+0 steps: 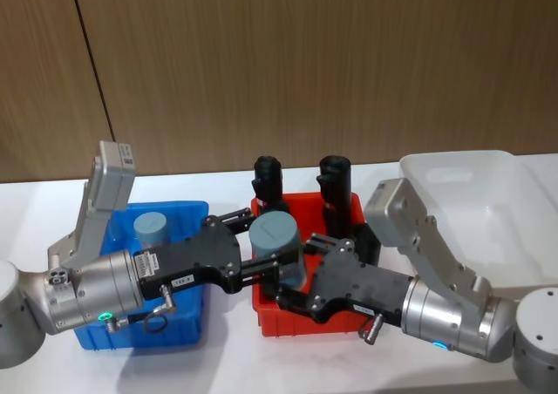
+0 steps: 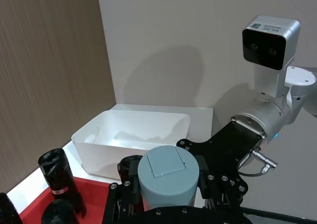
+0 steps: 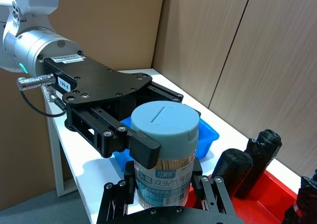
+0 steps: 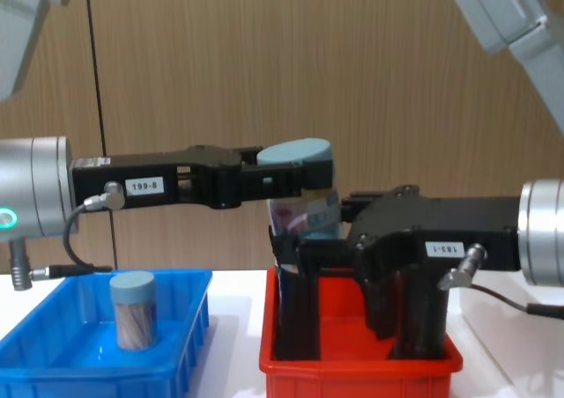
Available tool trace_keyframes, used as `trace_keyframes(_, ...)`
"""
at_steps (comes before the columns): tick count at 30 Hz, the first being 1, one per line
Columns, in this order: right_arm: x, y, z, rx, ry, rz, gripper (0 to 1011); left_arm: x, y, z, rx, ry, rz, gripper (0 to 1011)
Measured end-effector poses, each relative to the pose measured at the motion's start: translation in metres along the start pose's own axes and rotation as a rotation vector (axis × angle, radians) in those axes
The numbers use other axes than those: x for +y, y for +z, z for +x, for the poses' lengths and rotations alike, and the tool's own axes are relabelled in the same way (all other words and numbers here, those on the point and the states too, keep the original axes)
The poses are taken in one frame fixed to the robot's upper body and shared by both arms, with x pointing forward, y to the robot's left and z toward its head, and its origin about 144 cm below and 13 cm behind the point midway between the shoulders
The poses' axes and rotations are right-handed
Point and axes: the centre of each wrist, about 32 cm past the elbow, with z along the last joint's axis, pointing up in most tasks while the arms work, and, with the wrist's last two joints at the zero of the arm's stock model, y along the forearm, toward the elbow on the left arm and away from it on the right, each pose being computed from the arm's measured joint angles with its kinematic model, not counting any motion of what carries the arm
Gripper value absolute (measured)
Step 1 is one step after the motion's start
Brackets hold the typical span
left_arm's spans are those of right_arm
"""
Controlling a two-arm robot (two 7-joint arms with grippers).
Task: Pick the cotton swabs from the blue box and place them into the white box.
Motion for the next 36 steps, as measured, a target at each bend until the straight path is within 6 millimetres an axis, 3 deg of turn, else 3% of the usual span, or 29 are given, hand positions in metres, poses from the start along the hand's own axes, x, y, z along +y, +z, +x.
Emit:
trace_keyframes(8,0.001,0.001,0.0,0.005,0.006,0.012,645,0.0,0.0,0.0,-0.001,0.0,0.004,698)
trace_keyframes(11,0.001,0.001,0.0,0.007,0.006,0.015,645,0.0,0.0,0.0,-0.001,0.0,0.005,808)
trace_keyframes(20,0.0,0.001,0.0,0.01,0.001,0.021,645,0.0,0.0,0.0,-0.001,0.001,0.004,1004)
trace_keyframes(36,-0.017,-0.006,0.009,0.022,-0.074,0.005,645,0.0,0.0,0.0,-0.001,0.001,0.003,1004)
